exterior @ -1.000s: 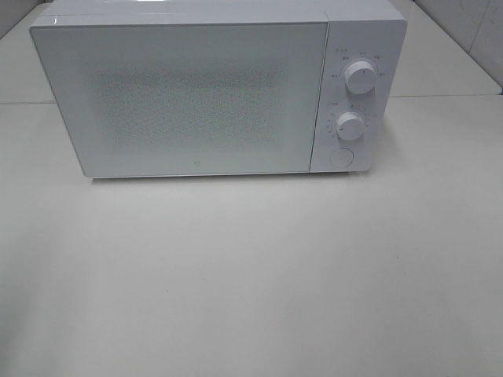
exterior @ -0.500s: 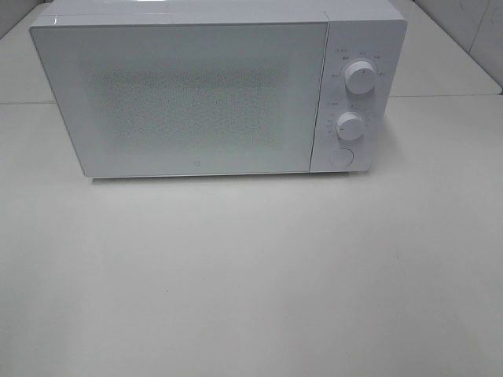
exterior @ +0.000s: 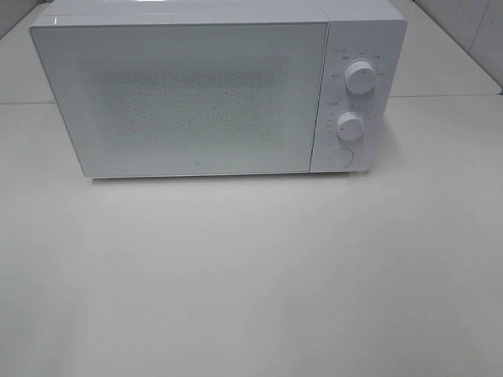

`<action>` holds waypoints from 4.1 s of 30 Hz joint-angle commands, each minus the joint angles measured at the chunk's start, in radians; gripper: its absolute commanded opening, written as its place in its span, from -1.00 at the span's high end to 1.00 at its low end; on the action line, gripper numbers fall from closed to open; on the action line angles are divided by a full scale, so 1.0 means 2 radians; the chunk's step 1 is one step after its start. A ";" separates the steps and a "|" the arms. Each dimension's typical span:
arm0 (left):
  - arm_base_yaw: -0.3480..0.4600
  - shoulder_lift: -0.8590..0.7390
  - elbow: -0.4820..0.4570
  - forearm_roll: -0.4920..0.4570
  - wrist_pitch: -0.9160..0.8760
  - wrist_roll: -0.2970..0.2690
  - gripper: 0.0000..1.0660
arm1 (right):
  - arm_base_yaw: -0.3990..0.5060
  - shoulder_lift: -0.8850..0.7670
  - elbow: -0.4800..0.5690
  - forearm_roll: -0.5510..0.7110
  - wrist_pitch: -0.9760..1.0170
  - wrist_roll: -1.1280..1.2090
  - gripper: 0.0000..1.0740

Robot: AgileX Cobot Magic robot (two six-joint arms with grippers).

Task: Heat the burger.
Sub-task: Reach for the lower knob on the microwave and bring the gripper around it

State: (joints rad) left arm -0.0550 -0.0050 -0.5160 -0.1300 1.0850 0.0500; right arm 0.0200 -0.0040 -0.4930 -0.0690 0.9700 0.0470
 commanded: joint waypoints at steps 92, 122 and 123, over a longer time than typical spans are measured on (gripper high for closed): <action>0.002 -0.007 -0.001 0.000 -0.007 0.002 -0.89 | -0.002 0.187 0.052 -0.031 -0.362 -0.004 -0.43; 0.002 -0.007 -0.001 0.000 -0.007 0.002 -0.89 | -0.002 0.340 0.054 -0.048 -0.611 -0.014 -0.42; 0.002 -0.007 -0.001 0.000 -0.007 0.002 -0.89 | -0.002 0.340 0.054 -0.048 -0.611 -0.014 -0.42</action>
State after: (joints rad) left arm -0.0550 -0.0050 -0.5160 -0.1300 1.0850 0.0520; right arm 0.0200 0.6790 -0.3870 -0.1540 -0.2260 0.0310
